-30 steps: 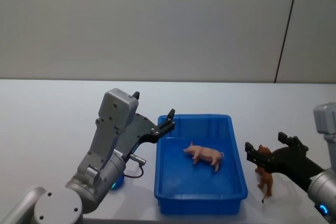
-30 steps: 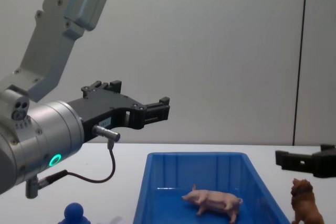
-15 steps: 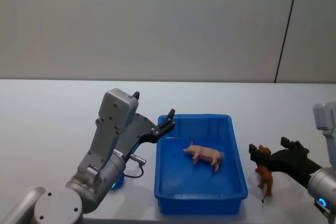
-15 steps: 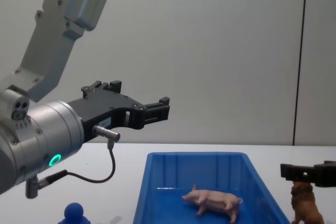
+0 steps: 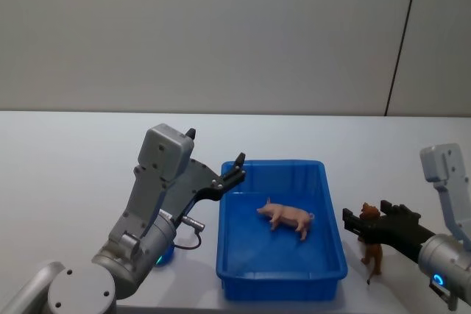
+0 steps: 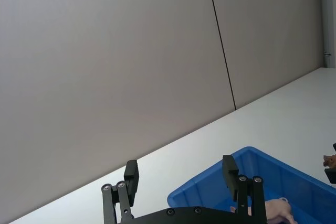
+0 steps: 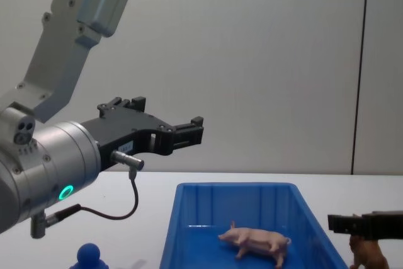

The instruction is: Pick up the two dolls from the table and place them into the box.

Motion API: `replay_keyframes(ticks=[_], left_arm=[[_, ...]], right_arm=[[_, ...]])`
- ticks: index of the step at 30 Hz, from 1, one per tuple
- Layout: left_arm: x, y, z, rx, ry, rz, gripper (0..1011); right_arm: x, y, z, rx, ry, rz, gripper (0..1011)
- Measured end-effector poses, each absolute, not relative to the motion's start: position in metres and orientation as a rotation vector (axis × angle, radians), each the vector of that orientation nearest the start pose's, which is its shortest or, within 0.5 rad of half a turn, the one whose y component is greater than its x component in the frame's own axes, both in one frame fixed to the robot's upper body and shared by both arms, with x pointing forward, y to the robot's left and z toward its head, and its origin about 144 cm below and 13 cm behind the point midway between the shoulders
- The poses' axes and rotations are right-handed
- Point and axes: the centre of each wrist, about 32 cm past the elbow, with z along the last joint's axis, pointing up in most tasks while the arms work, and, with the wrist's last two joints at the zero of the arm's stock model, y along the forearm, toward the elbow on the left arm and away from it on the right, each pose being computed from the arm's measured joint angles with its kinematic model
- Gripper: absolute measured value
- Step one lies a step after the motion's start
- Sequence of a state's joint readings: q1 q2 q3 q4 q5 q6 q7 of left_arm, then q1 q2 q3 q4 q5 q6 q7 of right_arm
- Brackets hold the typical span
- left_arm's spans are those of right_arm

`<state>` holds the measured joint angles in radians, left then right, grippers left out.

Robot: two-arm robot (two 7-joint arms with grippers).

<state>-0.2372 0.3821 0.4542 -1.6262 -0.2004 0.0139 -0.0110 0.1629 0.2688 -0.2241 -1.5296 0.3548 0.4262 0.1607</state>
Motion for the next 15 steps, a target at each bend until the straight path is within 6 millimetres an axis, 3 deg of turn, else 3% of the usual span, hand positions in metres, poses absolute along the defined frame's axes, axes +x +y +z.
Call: replay_keyframes(ticks=[15], left_arm=[[0.4920,0.1984,1.2044,0.061,-0.268,1.124,1002]], right_arm=[[0.5050,-0.2352,1.1682,-0.261,0.352,-1.182,474]])
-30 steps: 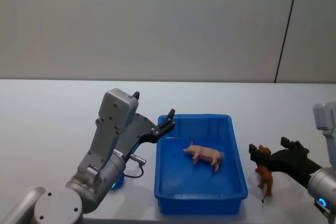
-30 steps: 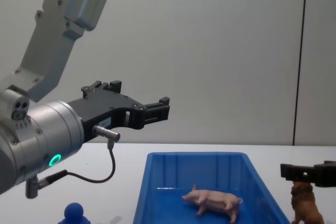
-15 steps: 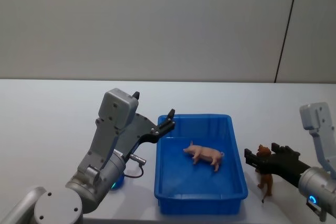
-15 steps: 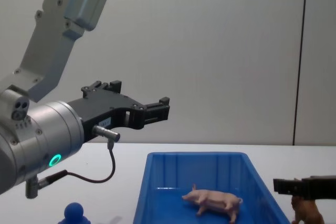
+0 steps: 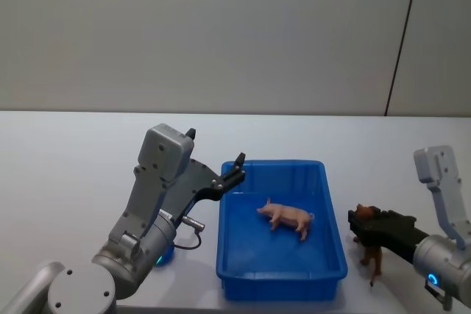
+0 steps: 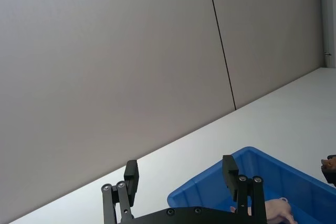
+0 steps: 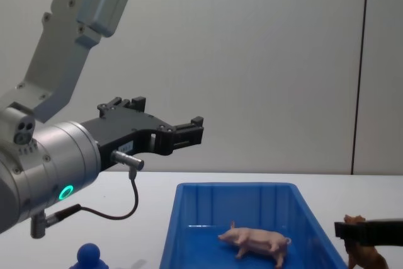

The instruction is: Pick up the two dolls from the table and place them into the box.

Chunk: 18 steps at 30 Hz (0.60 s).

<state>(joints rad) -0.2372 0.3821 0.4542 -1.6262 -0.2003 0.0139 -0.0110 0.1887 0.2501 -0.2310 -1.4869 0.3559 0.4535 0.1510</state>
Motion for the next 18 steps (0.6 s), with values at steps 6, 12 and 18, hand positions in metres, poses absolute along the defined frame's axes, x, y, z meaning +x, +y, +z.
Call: replay_keyframes(ticks=[6,12,18], left_arm=[[0.492,0.198,1.204,0.061,-0.268,1.124,1002],[0.492,0.198,1.204,0.061,-0.268,1.124,1002],[0.492,0.198,1.204,0.061,-0.268,1.124,1002]], right_arm=[[0.504,-0.233,1.172,-0.252,0.318,-1.199,390],[0.502,-0.231,1.179,-0.233,0.267,-1.210,390],[0.499,-0.227,1.189,-0.206,0.200,-1.216,390]])
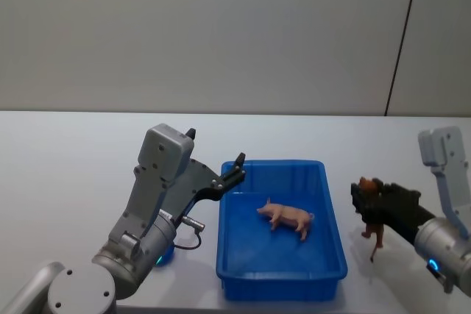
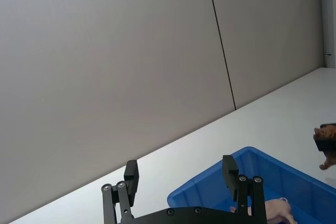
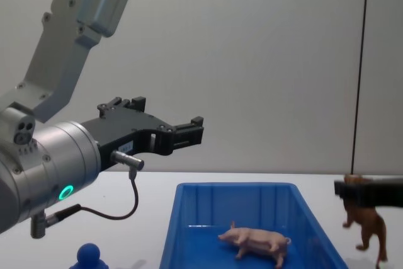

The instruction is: Pick up the two dolls from the table and place them into the box.

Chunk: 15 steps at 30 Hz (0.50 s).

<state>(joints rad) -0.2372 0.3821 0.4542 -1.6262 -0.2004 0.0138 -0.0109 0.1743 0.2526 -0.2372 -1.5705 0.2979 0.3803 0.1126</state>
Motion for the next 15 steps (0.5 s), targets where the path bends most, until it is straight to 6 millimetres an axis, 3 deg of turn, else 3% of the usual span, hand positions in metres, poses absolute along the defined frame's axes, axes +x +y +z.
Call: replay_keyframes(ticks=[15], left_arm=[[0.492,0.198,1.204,0.061,-0.268,1.124,1002]], right_arm=[[0.504,-0.200,1.228,-0.112,0.024,-1.119,390]])
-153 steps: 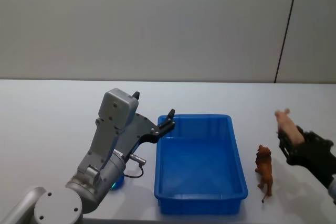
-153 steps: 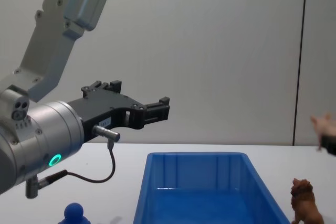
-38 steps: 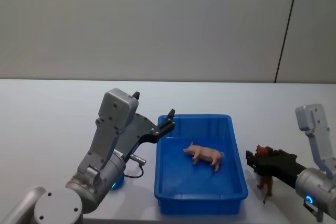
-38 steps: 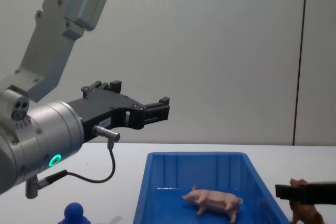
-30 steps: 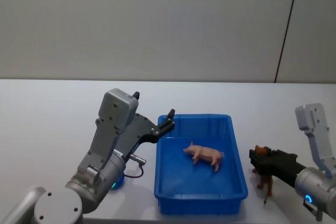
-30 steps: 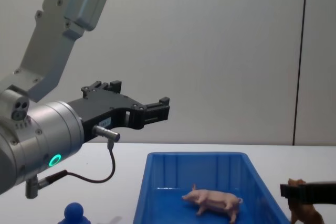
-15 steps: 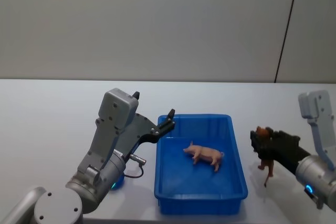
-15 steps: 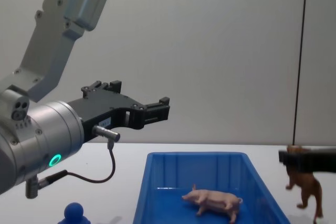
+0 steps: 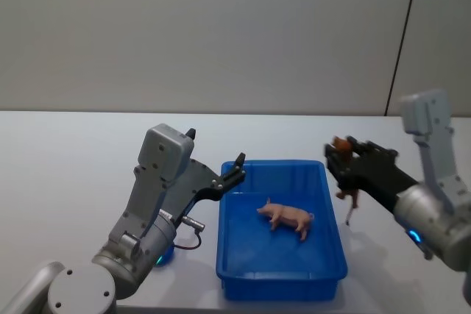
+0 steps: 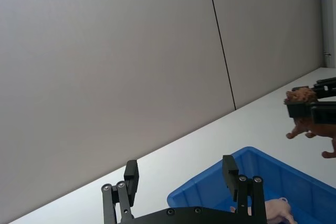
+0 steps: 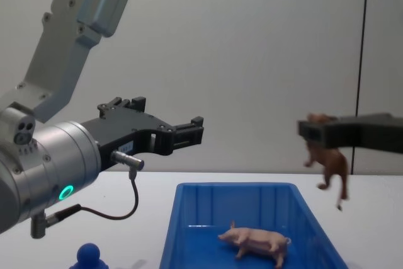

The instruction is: Pick up the two dolls from the table and place them into the box.

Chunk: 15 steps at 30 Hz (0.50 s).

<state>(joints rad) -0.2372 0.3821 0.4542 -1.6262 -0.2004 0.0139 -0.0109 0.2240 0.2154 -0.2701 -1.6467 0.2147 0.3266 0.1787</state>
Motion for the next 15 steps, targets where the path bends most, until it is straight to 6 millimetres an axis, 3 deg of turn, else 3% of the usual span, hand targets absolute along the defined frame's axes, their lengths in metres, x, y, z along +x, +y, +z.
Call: replay_keyframes(ticks=[10,15], left_arm=[[0.492,0.198,1.204,0.061,-0.268,1.124,1002],[0.492,0.198,1.204,0.061,-0.268,1.124,1002]], right_arm=[[0.518,-0.177,1.233,-0.128,-0.002,-1.028,393],[0.523,-0.169,1.229,-0.152,-0.005,-0.999,521]])
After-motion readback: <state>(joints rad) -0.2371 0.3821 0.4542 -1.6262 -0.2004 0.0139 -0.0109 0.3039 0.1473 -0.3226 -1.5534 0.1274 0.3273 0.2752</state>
